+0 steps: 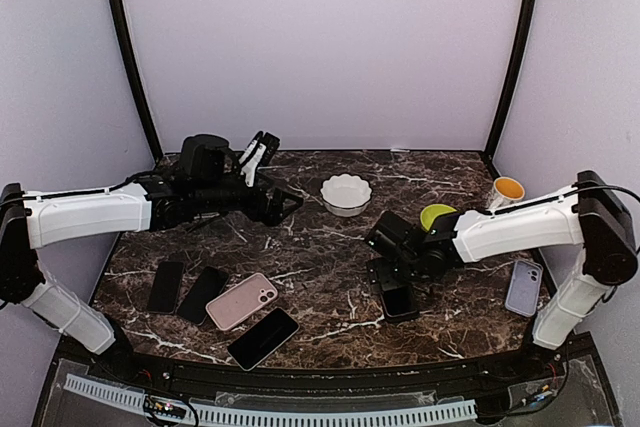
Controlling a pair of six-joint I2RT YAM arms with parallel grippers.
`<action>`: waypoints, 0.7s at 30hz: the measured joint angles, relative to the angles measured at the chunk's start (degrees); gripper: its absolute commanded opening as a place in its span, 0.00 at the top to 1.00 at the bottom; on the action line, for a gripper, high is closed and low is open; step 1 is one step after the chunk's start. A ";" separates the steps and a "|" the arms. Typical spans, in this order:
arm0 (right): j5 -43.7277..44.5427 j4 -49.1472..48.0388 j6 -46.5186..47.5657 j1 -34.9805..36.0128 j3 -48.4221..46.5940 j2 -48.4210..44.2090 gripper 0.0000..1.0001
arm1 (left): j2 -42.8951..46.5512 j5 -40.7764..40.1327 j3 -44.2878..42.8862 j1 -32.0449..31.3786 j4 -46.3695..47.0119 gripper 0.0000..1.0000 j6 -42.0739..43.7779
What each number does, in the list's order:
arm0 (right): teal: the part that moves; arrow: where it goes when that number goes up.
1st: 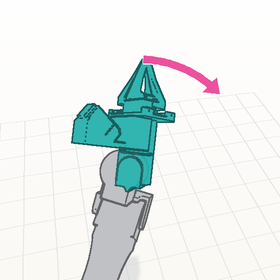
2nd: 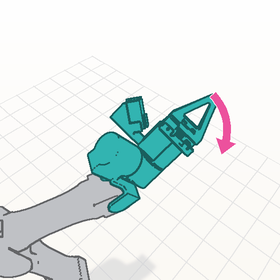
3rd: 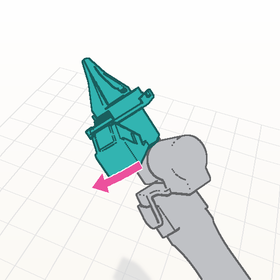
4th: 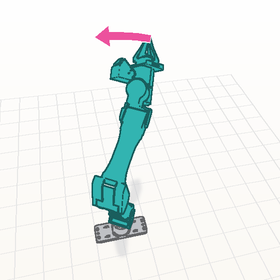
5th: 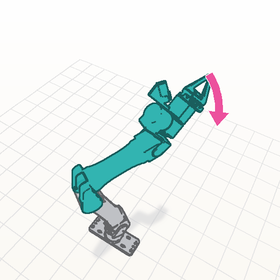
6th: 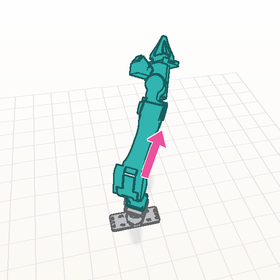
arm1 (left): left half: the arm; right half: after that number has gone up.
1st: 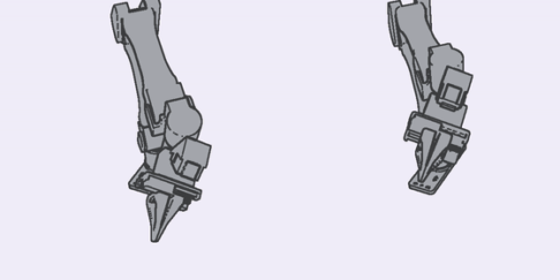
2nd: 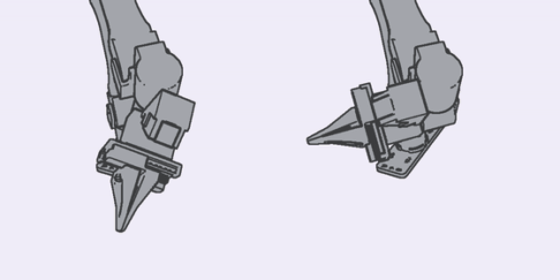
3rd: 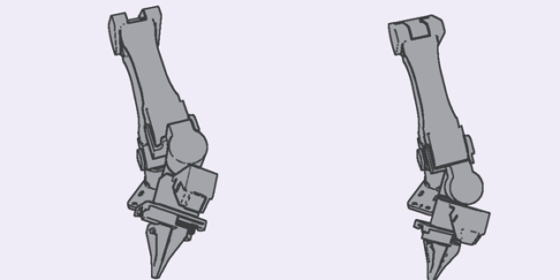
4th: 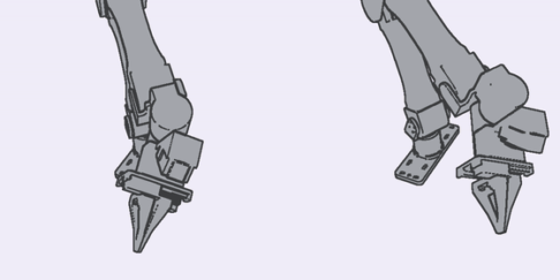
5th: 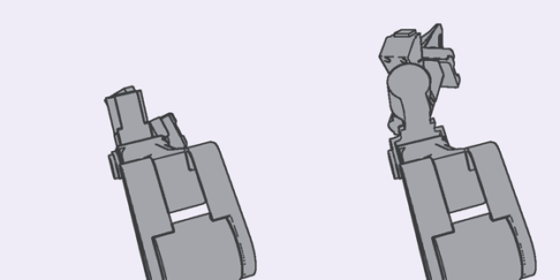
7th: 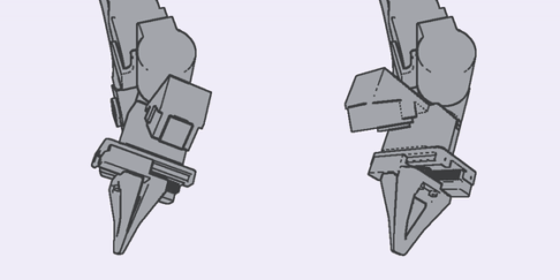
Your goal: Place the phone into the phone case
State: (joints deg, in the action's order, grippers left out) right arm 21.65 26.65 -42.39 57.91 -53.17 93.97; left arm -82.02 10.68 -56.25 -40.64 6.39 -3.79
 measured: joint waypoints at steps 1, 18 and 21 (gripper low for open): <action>-0.04 0.52 0.13 0.00 -0.31 -0.52 0.16 | 0.00 0.02 0.00 0.00 -0.02 0.01 0.09; -21.66 -9.81 7.43 -18.10 9.62 -12.28 0.45 | -16.96 8.46 -11.19 -8.66 -6.12 0.50 3.34; -24.57 -11.61 8.28 -18.62 11.47 -12.09 0.44 | -24.33 10.67 -17.44 -11.96 -8.04 0.54 1.97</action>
State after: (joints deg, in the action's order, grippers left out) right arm -2.92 15.05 -34.11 39.29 -41.69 81.89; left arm -106.34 21.34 -73.69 -52.60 -1.65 -1.83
